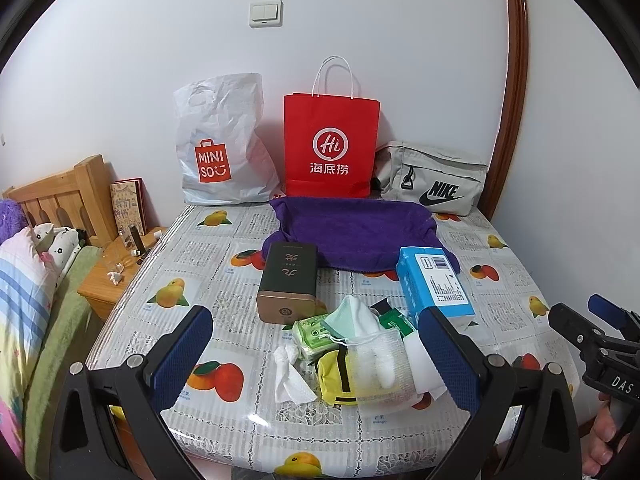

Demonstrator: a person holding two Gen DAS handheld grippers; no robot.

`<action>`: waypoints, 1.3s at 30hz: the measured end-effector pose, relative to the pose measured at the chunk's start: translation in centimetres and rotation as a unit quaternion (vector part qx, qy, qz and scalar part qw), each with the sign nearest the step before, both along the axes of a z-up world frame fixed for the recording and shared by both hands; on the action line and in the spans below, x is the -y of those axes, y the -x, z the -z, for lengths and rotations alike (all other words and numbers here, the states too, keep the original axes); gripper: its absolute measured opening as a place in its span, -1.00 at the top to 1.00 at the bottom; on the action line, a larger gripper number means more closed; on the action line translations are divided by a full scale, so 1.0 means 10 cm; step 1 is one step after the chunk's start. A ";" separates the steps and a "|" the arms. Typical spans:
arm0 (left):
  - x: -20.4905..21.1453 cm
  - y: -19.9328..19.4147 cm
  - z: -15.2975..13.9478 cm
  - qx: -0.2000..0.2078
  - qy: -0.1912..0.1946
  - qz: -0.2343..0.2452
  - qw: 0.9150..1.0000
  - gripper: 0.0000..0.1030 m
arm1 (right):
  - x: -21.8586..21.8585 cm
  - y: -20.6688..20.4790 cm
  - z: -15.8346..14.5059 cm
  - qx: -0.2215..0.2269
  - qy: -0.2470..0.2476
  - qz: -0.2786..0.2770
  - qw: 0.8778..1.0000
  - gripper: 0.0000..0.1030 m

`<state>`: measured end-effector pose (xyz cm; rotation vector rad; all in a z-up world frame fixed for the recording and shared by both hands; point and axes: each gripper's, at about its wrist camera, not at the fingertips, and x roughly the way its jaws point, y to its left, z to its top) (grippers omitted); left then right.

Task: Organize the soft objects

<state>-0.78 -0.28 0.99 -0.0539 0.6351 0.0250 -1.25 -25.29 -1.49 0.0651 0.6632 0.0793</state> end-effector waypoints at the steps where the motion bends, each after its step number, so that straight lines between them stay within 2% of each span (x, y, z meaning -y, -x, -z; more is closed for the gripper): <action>1: 0.00 0.00 0.01 0.000 -0.001 -0.001 1.000 -1.00 | 0.00 0.00 0.00 0.000 -0.001 0.000 1.000 -0.99; 39: -0.05 0.02 -0.03 0.007 -0.003 -0.004 1.000 -1.00 | -0.04 0.05 -0.02 0.006 0.000 -0.008 1.000 -0.99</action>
